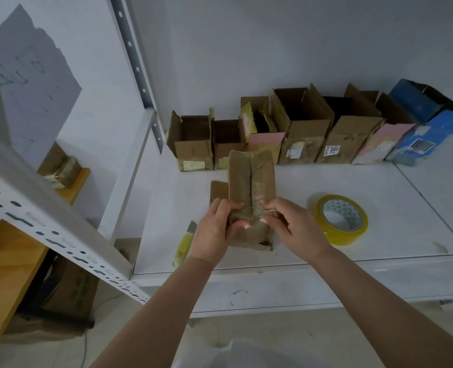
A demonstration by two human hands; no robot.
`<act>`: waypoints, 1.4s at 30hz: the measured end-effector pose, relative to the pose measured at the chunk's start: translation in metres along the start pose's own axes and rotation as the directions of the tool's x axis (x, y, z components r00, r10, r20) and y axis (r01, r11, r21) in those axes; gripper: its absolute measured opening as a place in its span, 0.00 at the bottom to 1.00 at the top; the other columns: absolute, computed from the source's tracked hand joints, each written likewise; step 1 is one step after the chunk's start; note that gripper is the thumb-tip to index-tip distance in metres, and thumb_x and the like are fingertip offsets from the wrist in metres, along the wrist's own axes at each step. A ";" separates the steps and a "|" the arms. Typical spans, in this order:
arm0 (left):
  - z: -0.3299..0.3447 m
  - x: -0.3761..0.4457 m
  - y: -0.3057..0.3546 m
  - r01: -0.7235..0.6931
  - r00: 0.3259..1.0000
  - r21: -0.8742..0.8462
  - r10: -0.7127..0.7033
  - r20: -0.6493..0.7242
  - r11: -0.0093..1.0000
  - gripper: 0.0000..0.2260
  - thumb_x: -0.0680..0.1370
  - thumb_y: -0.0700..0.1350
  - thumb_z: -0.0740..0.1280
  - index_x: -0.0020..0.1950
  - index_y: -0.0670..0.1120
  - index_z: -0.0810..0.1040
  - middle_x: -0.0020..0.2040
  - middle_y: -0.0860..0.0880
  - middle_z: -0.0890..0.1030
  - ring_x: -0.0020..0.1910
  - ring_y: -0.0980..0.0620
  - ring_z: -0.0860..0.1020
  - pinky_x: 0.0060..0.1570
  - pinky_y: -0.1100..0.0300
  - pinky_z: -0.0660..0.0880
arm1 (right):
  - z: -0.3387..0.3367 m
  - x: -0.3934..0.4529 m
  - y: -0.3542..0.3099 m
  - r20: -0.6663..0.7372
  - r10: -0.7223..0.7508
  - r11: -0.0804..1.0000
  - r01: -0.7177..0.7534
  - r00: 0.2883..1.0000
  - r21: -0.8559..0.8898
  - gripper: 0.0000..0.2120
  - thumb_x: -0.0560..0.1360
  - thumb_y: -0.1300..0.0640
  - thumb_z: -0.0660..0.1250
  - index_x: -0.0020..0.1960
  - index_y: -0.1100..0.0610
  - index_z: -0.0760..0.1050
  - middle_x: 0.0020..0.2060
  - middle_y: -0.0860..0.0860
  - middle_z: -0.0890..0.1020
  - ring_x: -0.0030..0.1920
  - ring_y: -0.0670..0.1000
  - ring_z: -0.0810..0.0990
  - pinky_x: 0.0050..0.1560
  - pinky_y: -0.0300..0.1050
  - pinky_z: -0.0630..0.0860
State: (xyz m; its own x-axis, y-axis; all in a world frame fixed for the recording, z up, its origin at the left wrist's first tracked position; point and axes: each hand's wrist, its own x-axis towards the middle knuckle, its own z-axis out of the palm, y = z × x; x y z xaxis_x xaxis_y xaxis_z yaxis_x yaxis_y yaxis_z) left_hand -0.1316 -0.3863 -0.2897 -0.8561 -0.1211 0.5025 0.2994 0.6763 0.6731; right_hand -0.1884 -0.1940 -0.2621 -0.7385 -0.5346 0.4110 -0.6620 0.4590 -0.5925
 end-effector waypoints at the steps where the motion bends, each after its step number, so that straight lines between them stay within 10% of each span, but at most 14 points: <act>1: -0.003 0.001 0.000 0.011 1.000 -0.016 -0.010 0.026 1.000 0.23 0.76 0.62 0.61 0.58 0.45 0.76 0.50 0.57 0.72 0.42 0.58 0.74 0.41 0.58 0.76 | -0.002 0.001 -0.001 0.016 0.013 1.000 -0.013 1.000 0.003 0.19 0.77 0.45 0.63 0.58 0.59 0.77 0.50 0.50 0.83 0.45 0.52 0.82 0.45 0.46 0.78; 4: -0.015 0.004 0.003 0.060 0.994 0.058 -0.065 0.083 0.996 0.27 0.75 0.72 0.53 0.66 0.57 0.67 0.48 0.59 0.72 0.40 0.59 0.74 0.38 0.57 0.75 | -0.011 -0.002 0.005 0.088 0.025 1.000 -0.027 0.996 0.013 0.24 0.79 0.36 0.55 0.72 0.44 0.66 0.38 0.36 0.77 0.36 0.43 0.77 0.34 0.38 0.71; 7: -0.022 0.028 0.023 0.214 0.975 0.236 -0.194 -0.106 0.948 0.36 0.71 0.76 0.51 0.70 0.54 0.61 0.52 0.53 0.76 0.48 0.54 0.76 0.44 0.54 0.76 | -0.022 -0.005 0.014 -0.042 0.137 0.986 -0.132 0.990 0.099 0.30 0.79 0.35 0.51 0.77 0.45 0.54 0.33 0.44 0.75 0.31 0.46 0.75 0.32 0.47 0.74; 15: 0.032 0.109 0.076 0.450 0.768 0.582 -0.626 0.136 0.678 0.59 0.67 0.75 0.63 0.77 0.37 0.38 0.78 0.34 0.45 0.77 0.35 0.49 0.71 0.43 0.59 | -0.038 -0.019 0.040 -0.159 0.358 0.932 -0.362 0.920 0.003 0.24 0.79 0.45 0.59 0.70 0.55 0.66 0.42 0.48 0.79 0.43 0.51 0.80 0.42 0.50 0.76; 18: 0.034 0.109 0.072 0.486 0.720 0.593 -0.679 0.144 0.642 0.57 0.68 0.70 0.66 0.77 0.35 0.39 0.77 0.34 0.51 0.76 0.35 0.55 0.71 0.46 0.60 | -0.042 -0.028 0.054 -0.118 0.448 0.855 -0.463 0.886 -0.233 0.24 0.74 0.50 0.69 0.67 0.57 0.69 0.53 0.53 0.78 0.57 0.56 0.76 0.58 0.51 0.72; 26: -0.013 0.125 0.091 -0.058 0.706 0.572 -0.371 0.603 0.818 0.55 0.66 0.60 0.73 0.79 0.46 0.39 0.77 0.45 0.54 0.75 0.39 0.53 0.74 0.41 0.50 | -0.067 -0.040 0.076 0.140 0.552 0.615 -0.288 0.822 -0.734 0.25 0.73 0.43 0.65 0.67 0.50 0.68 0.66 0.49 0.74 0.68 0.52 0.69 0.71 0.48 0.54; 34: -0.024 0.122 0.096 -0.599 0.543 0.547 -0.205 0.814 0.586 0.50 0.73 0.37 0.69 0.74 0.67 0.35 0.78 0.57 0.34 0.76 0.45 0.30 0.73 0.38 0.37 | -0.120 -0.024 0.073 -0.015 0.588 0.764 -0.562 0.808 -0.318 0.13 0.75 0.44 0.69 0.48 0.53 0.72 0.48 0.53 0.80 0.53 0.56 0.78 0.51 0.47 0.69; 38: -0.022 0.117 0.103 -0.479 0.496 0.521 -0.272 0.825 0.707 0.47 0.74 0.31 0.63 0.76 0.65 0.37 0.77 0.59 0.33 0.75 0.50 0.28 0.73 0.41 0.40 | -0.136 -0.021 0.061 0.057 0.555 0.832 -0.553 0.830 -0.056 0.14 0.73 0.50 0.72 0.43 0.61 0.76 0.39 0.55 0.78 0.42 0.54 0.78 0.42 0.47 0.72; 42: -0.001 0.100 0.125 -0.092 0.713 0.454 -0.259 0.651 0.886 0.30 0.78 0.46 0.61 0.79 0.54 0.54 0.80 0.50 0.52 0.78 0.48 0.53 0.75 0.46 0.57 | -0.143 -0.020 0.045 0.062 0.528 0.827 -0.530 0.847 0.188 0.10 0.73 0.55 0.73 0.42 0.61 0.78 0.34 0.52 0.78 0.35 0.47 0.76 0.34 0.35 0.71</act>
State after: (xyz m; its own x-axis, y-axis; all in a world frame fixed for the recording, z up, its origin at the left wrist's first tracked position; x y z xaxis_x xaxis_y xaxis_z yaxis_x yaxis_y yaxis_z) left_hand -0.1790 -0.3142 -0.1546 -0.9626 0.2115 -0.1693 0.1530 0.9402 0.3043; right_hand -0.2219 -0.0615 -0.1981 -0.9671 -0.2542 -0.0082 -0.1322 0.5296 -0.8379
